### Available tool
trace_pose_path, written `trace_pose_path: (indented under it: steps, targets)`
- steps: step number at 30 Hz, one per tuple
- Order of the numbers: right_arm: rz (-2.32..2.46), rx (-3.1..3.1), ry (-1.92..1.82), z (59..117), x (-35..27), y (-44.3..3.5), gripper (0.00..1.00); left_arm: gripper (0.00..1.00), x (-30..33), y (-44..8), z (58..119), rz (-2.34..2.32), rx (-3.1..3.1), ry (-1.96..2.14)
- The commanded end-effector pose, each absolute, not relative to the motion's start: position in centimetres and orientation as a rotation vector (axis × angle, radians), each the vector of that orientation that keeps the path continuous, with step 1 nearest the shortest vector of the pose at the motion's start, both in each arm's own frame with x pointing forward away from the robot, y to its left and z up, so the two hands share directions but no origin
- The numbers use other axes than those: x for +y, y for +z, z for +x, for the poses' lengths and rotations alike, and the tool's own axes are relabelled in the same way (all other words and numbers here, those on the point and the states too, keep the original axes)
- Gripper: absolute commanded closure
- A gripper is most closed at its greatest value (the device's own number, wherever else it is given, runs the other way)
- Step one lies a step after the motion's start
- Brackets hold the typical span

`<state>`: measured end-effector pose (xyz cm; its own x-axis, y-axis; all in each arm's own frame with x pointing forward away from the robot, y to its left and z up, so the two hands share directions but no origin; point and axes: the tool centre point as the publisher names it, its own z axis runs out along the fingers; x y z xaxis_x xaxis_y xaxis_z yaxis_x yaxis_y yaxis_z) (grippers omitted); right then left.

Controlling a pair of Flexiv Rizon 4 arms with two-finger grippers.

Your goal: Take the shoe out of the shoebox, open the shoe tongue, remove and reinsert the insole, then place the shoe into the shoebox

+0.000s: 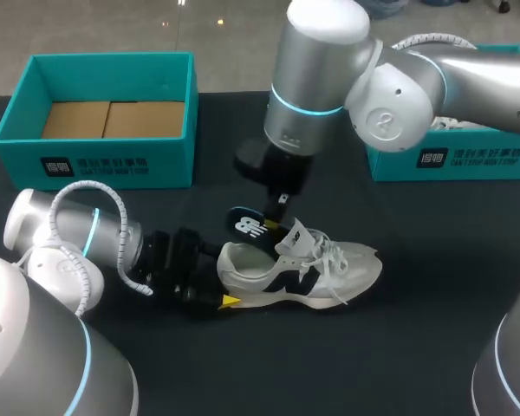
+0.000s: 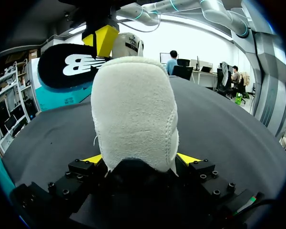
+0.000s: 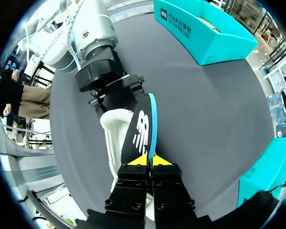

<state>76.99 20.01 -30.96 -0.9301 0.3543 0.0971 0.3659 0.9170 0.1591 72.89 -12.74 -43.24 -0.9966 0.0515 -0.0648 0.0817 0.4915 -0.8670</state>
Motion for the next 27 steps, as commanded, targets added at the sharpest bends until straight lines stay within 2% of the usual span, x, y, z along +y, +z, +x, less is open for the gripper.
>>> trace_pose_path:
  steps: [1,13,27]
  targets:
    - [-0.539,-2.995,-0.248,78.1,22.3,-31.8,1.0,1.0,-13.0,-43.6,72.9,0.121,2.69,-1.56]
    - [-0.575,-3.012,-0.404,78.9,25.9,-28.7,1.0,1.0,-13.0,-43.6,72.9,0.121,2.69,-1.56]
    - [-0.685,-2.97,-0.468,78.9,25.7,-28.5,1.0,1.0,-13.0,-43.6,72.9,0.121,2.69,-1.56]
